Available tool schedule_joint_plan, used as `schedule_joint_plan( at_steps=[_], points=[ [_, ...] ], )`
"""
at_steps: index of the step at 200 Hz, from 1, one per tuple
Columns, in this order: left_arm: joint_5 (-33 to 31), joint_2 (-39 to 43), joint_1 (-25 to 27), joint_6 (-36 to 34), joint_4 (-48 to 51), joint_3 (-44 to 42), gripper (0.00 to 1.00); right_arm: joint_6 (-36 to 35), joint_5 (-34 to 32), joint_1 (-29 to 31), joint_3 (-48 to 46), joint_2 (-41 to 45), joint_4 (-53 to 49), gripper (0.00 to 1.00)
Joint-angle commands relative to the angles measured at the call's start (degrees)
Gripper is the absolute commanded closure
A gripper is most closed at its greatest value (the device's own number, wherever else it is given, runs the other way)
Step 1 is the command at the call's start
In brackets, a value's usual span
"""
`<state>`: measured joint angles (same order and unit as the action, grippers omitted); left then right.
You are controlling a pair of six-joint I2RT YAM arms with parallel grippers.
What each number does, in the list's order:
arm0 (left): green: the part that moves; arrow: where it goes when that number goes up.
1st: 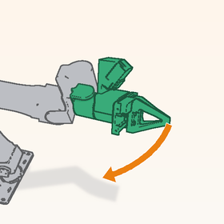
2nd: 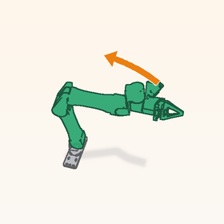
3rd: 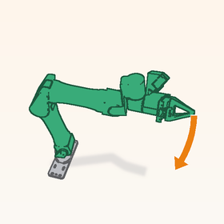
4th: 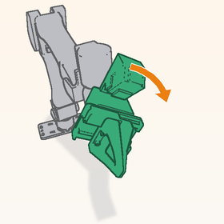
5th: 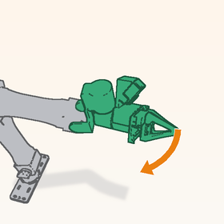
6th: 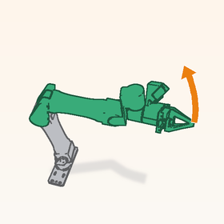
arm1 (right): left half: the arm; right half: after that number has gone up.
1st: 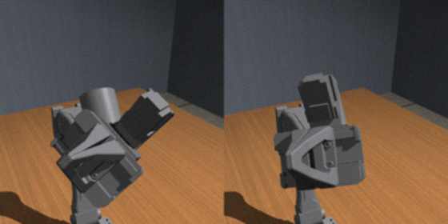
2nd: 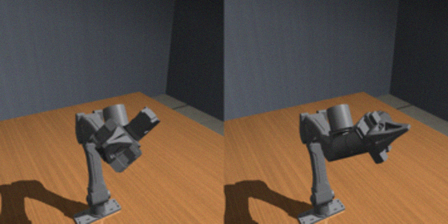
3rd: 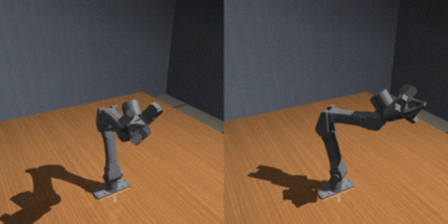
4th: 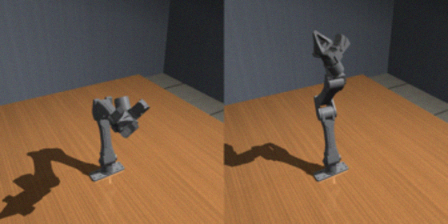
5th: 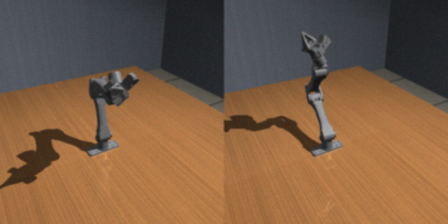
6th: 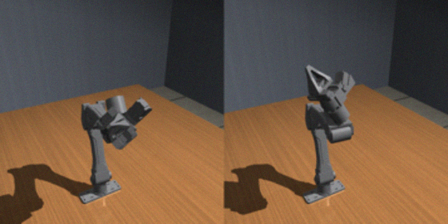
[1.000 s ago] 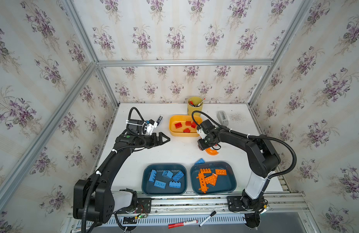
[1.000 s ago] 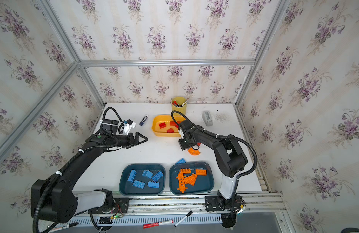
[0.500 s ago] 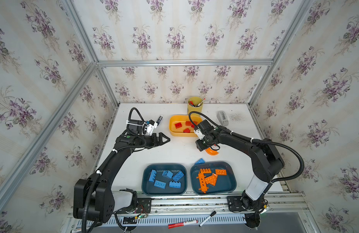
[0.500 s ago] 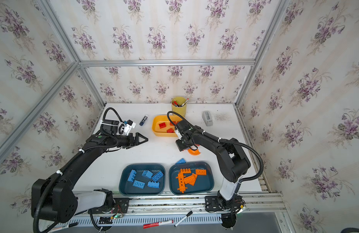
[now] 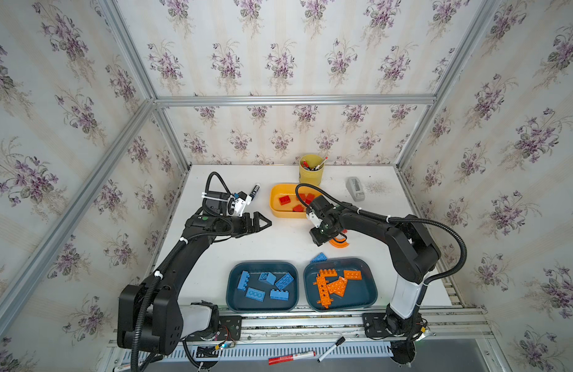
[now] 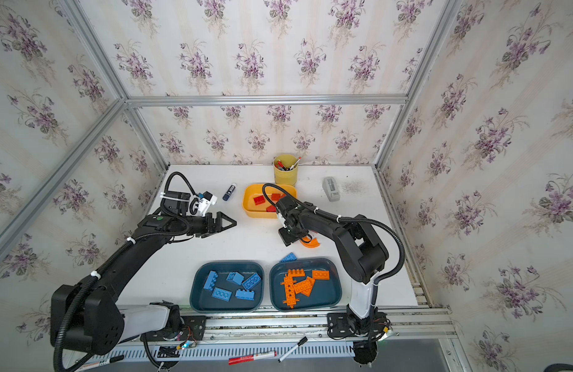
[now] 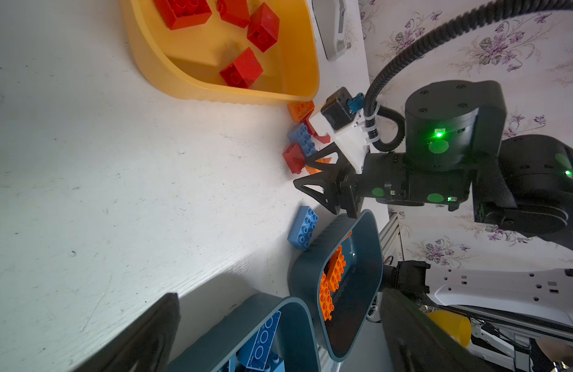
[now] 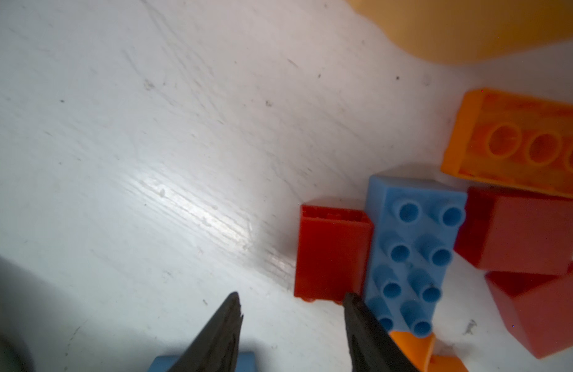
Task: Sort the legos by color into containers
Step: 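Move the right gripper back to the pile and lower over the bricks, then close the right gripper on a red 2x2 brick and lift it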
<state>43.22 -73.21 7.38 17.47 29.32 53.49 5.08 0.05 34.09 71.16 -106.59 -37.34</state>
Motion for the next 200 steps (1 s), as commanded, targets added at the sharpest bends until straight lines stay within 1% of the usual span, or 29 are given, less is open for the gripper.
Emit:
schedule_joint_plan(
  at_steps=[1, 65, 86, 107, 134, 140, 162, 185, 200],
  points=[
    [1.13, -0.22, -0.06, -1.21, -0.58, 0.02, 0.01, -1.33, -3.71, -0.07, 1.94, -1.04, -1.96, 0.45],
    [1.07, -0.31, -0.08, -1.39, -0.58, -0.13, 0.01, -2.36, -5.37, -0.11, 3.77, -4.17, -2.05, 0.44],
    [1.05, -0.44, -0.03, -1.48, -0.58, -0.14, 0.01, -2.36, -3.97, -0.07, 4.65, -5.23, -1.33, 0.45],
    [1.08, -0.62, -0.08, -1.48, -0.58, -0.15, 0.01, -2.20, -3.60, -0.08, 5.64, -6.38, -0.80, 0.51],
    [1.07, -0.35, -0.08, -1.57, -0.56, -0.32, 0.01, -2.27, -2.89, -0.08, 6.33, -6.57, -1.24, 0.67],
    [1.01, -0.29, -0.08, -1.63, -0.58, -0.32, 0.01, -2.27, -2.76, -0.07, 6.16, -6.03, -1.10, 0.70],
    [1.07, -0.01, -0.08, -1.57, -0.42, -0.41, 0.01, -2.65, -1.05, -0.14, 6.38, -2.51, -1.51, 0.74],
    [0.99, 0.08, -0.08, -1.48, -0.36, -0.19, 0.01, -3.31, 2.33, -0.21, 7.43, 2.19, 0.22, 0.75],
    [0.90, 0.08, -0.13, -1.39, -0.39, 0.09, 0.01, -3.86, 4.69, -0.61, 10.01, 2.70, 1.14, 0.75]
  ],
)
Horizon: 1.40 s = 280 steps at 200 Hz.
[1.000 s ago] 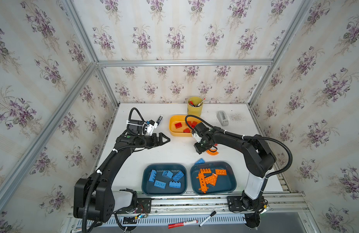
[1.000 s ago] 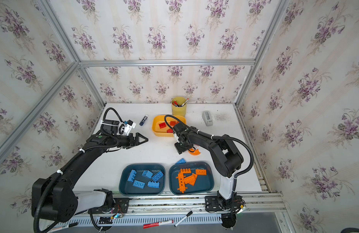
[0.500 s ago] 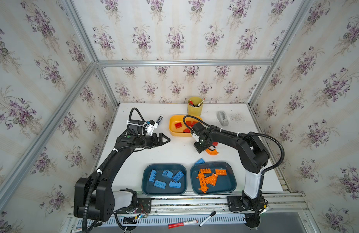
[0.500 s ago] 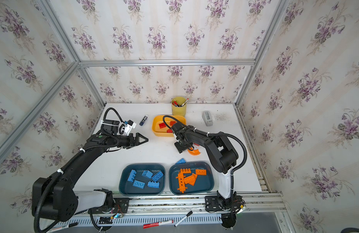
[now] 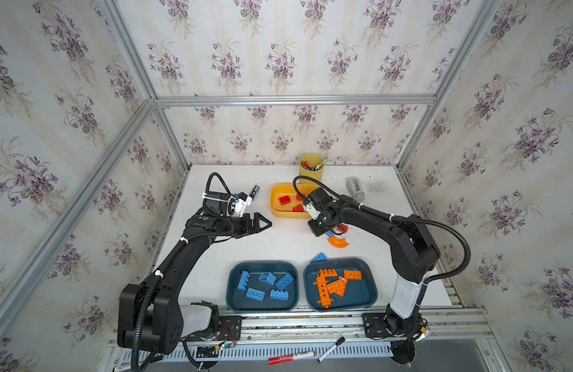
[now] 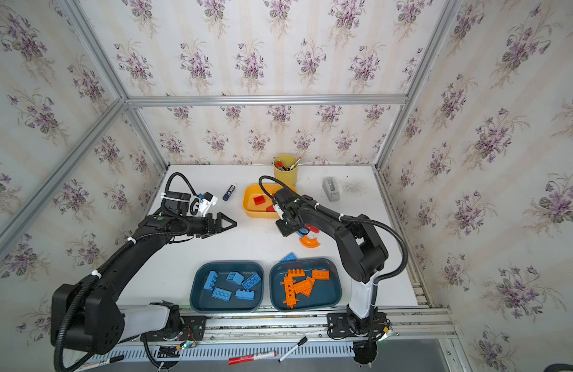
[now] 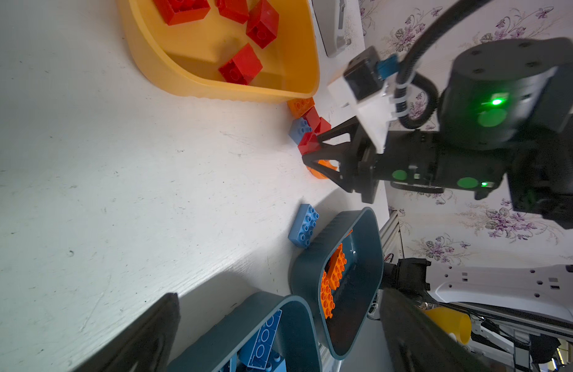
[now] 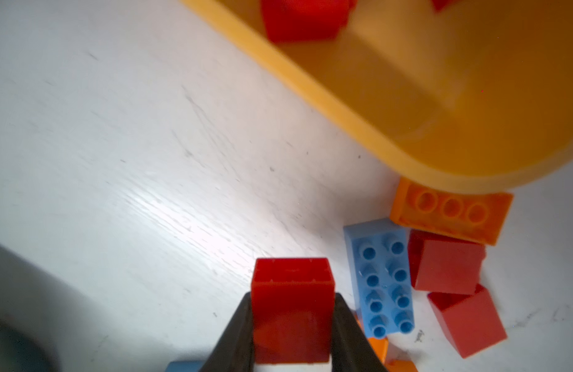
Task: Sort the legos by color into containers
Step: 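Close the right gripper on a red 2x2 brick and lift it, then carry the red brick with the right gripper into the yellow tray and release, then lower the right gripper onto a light blue 2x4 brick and close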
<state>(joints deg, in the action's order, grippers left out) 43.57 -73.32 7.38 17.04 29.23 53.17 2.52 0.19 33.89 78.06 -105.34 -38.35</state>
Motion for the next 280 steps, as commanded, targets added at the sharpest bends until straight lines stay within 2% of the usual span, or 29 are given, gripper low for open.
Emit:
schedule_joint_plan(
  at_steps=[1, 94, 112, 141, 154, 166, 181, 184, 193, 230, 280],
  points=[
    [0.55, 0.19, -0.06, -0.95, -0.31, 0.43, 0.01, -1.39, 4.60, -0.41, 3.43, 1.41, 2.18, 0.75],
    [-0.68, 1.12, -0.17, -0.22, -0.40, 1.48, 0.01, -6.57, 2.03, -2.12, 31.85, -20.18, -0.17, 0.70],
    [-0.65, 0.83, -0.10, -0.08, -0.45, 1.63, 0.01, -6.79, 1.69, -2.50, 34.89, -23.62, -0.35, 0.63],
    [-0.43, 0.55, -0.17, -0.08, -0.47, 2.03, 0.01, -7.43, 2.01, -2.69, 37.78, -25.63, -2.17, 0.44],
    [-0.52, 0.68, -0.17, -0.16, -0.49, 2.03, 0.01, -8.03, 1.97, -2.69, 36.50, -23.90, -2.32, 0.29],
    [-0.41, 0.64, -0.17, -0.12, -0.45, 2.03, 0.01, -8.49, 2.51, -2.69, 34.24, -21.49, -2.54, 0.26],
    [-0.29, 0.55, -0.17, -0.15, -0.45, 1.94, 0.01, -8.25, 4.33, -2.69, 29.54, -17.19, -2.14, 0.27],
    [-0.28, 0.59, -0.17, -0.12, -0.49, 1.94, 0.01, -8.24, 4.64, -4.65, 28.46, -16.20, -2.19, 0.27],
    [-0.32, 0.47, -0.15, -0.16, -0.49, 1.85, 0.01, -8.36, 5.30, -5.27, 24.97, -13.22, -2.26, 0.28],
    [-0.07, -0.30, -0.15, -0.44, -0.49, 1.76, 0.01, -12.35, 8.79, -6.69, 8.96, -1.09, -2.48, 0.31],
    [0.09, -0.71, -0.17, -0.43, -0.49, 1.94, 0.01, -14.45, 7.69, -9.14, -2.35, 3.97, -3.24, 0.37]
  ],
)
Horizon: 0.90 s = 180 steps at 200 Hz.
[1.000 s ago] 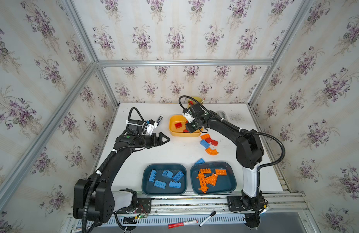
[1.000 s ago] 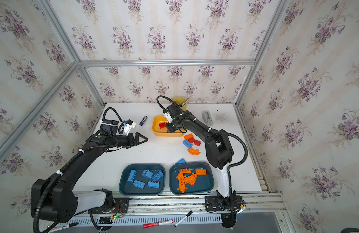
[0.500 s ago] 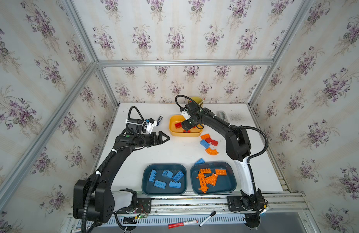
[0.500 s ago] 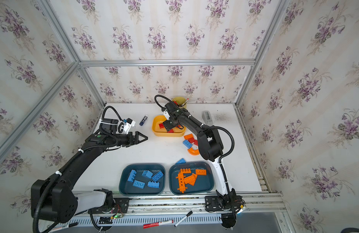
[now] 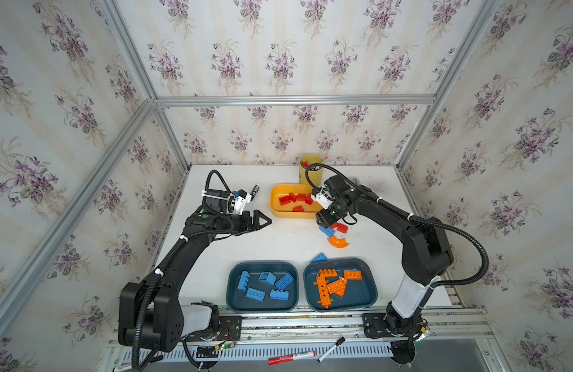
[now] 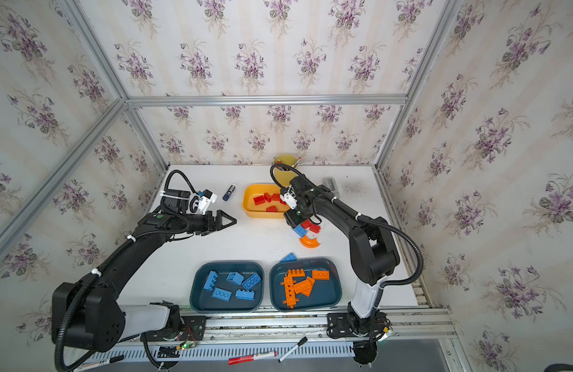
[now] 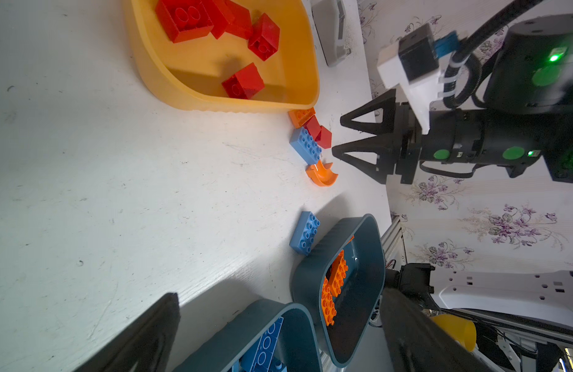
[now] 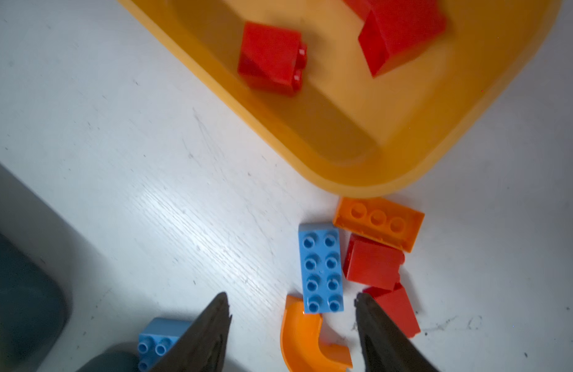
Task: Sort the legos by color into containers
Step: 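Lower the right gripper onto a light blue 2x4 brick and close, then carry the light blue brick with the right gripper into the nearer teal tray and release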
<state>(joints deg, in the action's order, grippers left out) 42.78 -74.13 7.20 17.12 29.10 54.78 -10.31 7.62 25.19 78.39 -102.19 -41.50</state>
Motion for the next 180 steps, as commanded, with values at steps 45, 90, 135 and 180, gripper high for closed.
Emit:
schedule_joint_plan(
  at_steps=[45, 90, 135, 180],
  points=[
    [1.04, 0.84, 0.01, -0.16, -0.36, -0.11, 0.01, -2.48, -1.65, -0.76, -3.25, -3.57, 1.24, 0.42],
    [0.93, 1.66, 0.01, 0.00, -0.29, -0.47, 0.01, -3.42, -6.25, -0.76, -1.74, -7.33, 1.17, 0.44],
    [0.91, 1.36, 0.01, 0.04, -0.29, -0.47, 0.01, -4.19, -6.19, -0.76, -0.55, -9.95, 1.24, 0.52],
    [0.82, 1.46, 0.01, -0.09, -0.28, -0.56, 0.01, -3.93, -4.08, -0.53, 0.71, -10.74, 0.59, 0.68]
  ],
)
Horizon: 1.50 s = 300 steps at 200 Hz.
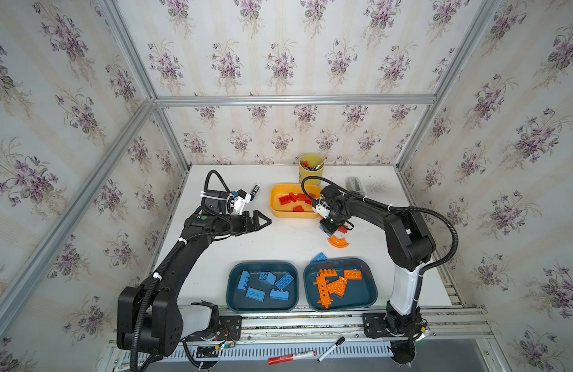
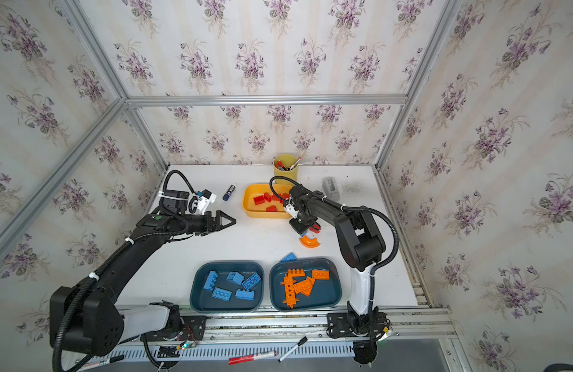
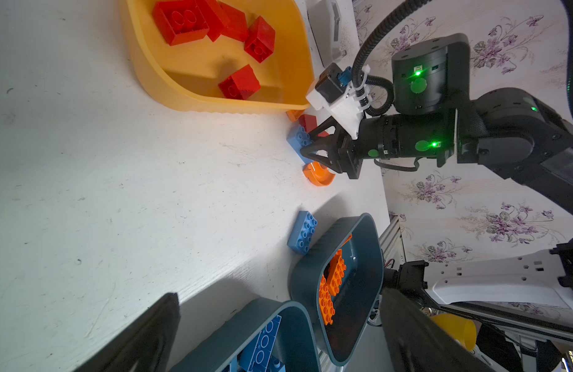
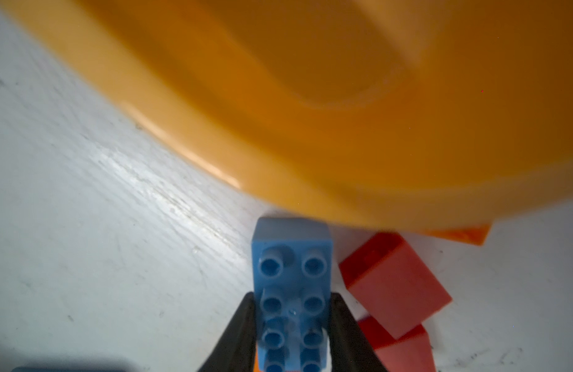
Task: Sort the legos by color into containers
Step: 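Carry the light blue brick with the right gripper into the nearer teal tray and release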
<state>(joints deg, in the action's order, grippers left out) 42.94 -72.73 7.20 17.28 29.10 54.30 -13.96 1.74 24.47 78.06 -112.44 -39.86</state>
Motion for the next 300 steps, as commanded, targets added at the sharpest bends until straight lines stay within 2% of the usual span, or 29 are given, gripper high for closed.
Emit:
schedule_joint_plan(
  at_steps=[1, 32, 65, 92, 122, 135, 140, 192, 255, 275, 300],
  points=[
    [0.66, 0.05, 0.01, -0.24, -0.28, -0.08, 0.01, -0.28, 1.79, 0.17, 1.08, -0.49, -1.03, 0.67],
    [0.67, -0.09, 0.01, -0.30, -0.32, -0.16, 0.01, -0.79, 1.51, 1.08, 2.51, -0.76, -2.14, 0.67],
    [0.76, -0.05, 0.01, -0.40, -0.25, -0.25, 0.01, -0.39, 2.49, 1.55, 4.11, -0.46, -2.97, 0.72],
    [0.66, -0.04, 0.01, -0.71, -0.14, -0.25, 0.01, -0.11, 5.47, 1.55, 5.52, 4.10, -4.00, 0.73],
    [0.20, -0.40, -0.16, -1.11, 0.07, -0.08, 0.01, -0.46, 13.37, 3.31, 6.57, 9.89, -5.03, 0.73],
    [-0.75, -0.40, -0.56, -0.92, 0.23, -0.08, 0.01, -0.84, 15.37, 5.43, 6.75, 11.60, -5.47, 0.73],
    [-1.19, -0.40, -0.81, -0.66, 0.30, -0.15, 0.01, -1.02, 15.98, 8.34, 6.76, 12.16, -5.54, 0.73],
    [-4.35, 0.26, -3.30, 0.78, 1.09, -1.34, 0.01, 0.90, 20.22, 22.33, 3.41, 15.45, -2.94, 0.73],
    [-4.96, 0.39, -3.95, 0.88, 1.40, -2.27, 0.01, 4.54, 22.08, 36.71, 2.41, 8.97, 2.96, 0.72],
    [-4.62, 0.49, -3.88, 0.68, 1.40, -2.44, 0.01, 4.73, 20.49, 38.35, 3.62, 6.65, 3.10, 0.66],
    [-3.46, 0.57, -3.94, 0.52, 1.40, -2.45, 0.01, 4.30, 18.45, 38.38, 3.99, 6.65, 3.18, 0.45]
  ],
)
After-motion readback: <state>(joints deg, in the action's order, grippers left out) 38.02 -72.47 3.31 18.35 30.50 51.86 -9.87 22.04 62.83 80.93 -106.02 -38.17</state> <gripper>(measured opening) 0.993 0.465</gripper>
